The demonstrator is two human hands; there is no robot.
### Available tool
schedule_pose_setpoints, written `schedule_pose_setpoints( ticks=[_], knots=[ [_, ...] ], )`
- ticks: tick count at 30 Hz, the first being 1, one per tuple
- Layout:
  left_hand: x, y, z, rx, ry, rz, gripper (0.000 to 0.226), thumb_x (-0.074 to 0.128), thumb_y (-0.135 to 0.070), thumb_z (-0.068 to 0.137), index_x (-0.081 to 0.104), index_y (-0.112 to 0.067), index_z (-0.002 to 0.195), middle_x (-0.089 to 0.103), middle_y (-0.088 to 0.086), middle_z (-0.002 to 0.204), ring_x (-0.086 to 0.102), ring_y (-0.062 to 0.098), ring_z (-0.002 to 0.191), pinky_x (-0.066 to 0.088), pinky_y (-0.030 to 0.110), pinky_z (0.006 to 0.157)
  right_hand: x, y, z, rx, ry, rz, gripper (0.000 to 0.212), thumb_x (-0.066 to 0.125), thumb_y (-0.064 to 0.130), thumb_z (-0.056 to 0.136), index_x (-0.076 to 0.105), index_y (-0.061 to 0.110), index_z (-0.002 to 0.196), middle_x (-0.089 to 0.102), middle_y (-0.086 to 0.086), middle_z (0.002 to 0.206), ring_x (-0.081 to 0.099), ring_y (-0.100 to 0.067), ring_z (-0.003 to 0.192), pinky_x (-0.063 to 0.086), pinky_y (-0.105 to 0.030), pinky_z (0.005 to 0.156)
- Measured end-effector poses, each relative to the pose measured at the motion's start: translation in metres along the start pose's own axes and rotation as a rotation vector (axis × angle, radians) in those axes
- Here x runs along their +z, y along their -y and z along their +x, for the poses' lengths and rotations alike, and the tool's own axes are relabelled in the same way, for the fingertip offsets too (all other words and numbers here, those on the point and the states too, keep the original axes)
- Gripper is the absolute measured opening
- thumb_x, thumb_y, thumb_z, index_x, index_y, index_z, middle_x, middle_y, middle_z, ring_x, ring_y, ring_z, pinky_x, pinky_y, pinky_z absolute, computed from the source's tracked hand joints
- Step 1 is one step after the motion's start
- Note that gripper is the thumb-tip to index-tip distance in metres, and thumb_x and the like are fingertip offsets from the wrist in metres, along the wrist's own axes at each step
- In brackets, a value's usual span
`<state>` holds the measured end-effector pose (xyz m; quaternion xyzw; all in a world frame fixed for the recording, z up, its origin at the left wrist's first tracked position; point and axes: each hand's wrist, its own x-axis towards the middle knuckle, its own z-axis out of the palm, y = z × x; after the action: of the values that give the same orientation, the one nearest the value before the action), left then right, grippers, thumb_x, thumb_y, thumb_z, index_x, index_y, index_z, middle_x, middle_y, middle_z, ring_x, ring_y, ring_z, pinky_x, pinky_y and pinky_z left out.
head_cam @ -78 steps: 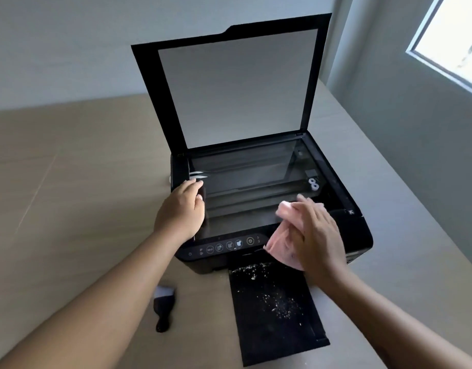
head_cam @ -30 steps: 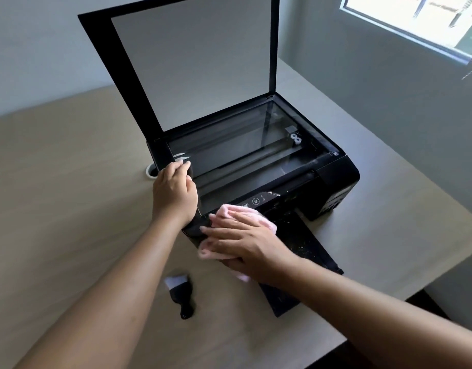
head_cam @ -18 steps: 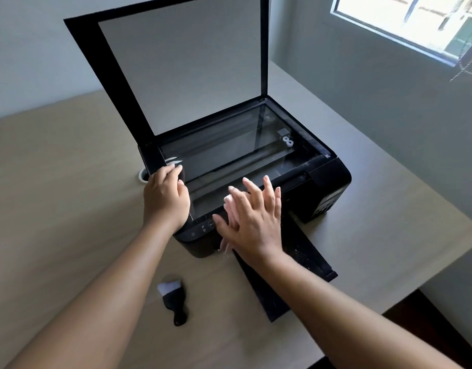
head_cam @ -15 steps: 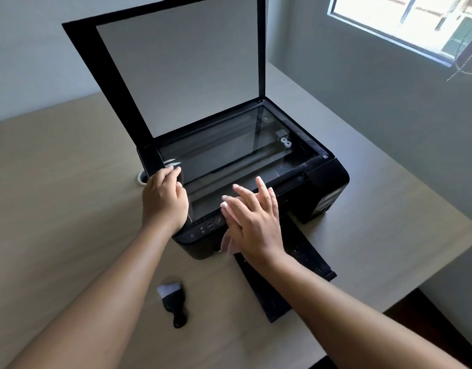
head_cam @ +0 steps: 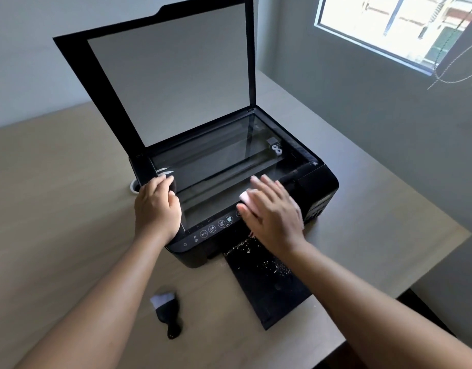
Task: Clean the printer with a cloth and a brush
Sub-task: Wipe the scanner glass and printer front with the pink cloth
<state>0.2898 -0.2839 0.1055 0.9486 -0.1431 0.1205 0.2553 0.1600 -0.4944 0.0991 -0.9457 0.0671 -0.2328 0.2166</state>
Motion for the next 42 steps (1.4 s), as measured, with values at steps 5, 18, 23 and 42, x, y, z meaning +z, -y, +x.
schedule_pose_setpoints(
  ticks=[5,18,23,42],
  knots=[
    [0.0,0.001,0.0,0.013,0.0,-0.009,0.04,0.045,-0.002,0.091,0.058,-0.004,0.129,0.053,0.014,0.137,0.043,0.033,0.129,0.026,0.039,0.111,-0.02,-0.039,-0.003,-0.088,0.127,-0.125,0.036,0.065,0.035,0.086,0.064,0.034,0.121,0.048,-0.008,0.139,0.034,-0.036,0.135,0.032,-0.056,0.11],
    [0.002,0.003,0.001,0.007,-0.006,-0.013,0.039,0.046,-0.004,0.091,0.059,-0.004,0.127,0.054,0.014,0.135,0.044,0.033,0.127,0.027,0.038,0.11,-0.063,-0.093,0.052,0.307,0.018,-0.109,0.022,0.054,0.025,0.094,0.071,0.029,0.107,0.05,-0.007,0.094,0.046,-0.034,0.104,0.034,-0.031,0.076],
    [0.003,0.003,0.0,-0.004,0.0,0.001,0.043,0.042,-0.015,0.088,0.06,-0.005,0.126,0.055,0.014,0.134,0.045,0.034,0.126,0.028,0.041,0.109,-0.029,-0.052,0.013,0.249,-0.029,-0.13,0.025,0.048,0.035,0.087,0.061,0.027,0.106,0.047,-0.005,0.102,0.037,-0.023,0.097,0.051,-0.045,0.067],
    [-0.002,-0.002,-0.001,-0.015,0.028,0.024,0.039,0.047,-0.007,0.091,0.057,-0.005,0.129,0.053,0.014,0.136,0.044,0.032,0.128,0.027,0.04,0.11,-0.019,0.007,-0.019,0.267,-0.065,0.419,0.028,0.062,0.005,0.086,0.067,0.025,0.105,0.054,0.001,0.106,0.055,-0.007,0.096,0.046,-0.022,0.085]
  ],
)
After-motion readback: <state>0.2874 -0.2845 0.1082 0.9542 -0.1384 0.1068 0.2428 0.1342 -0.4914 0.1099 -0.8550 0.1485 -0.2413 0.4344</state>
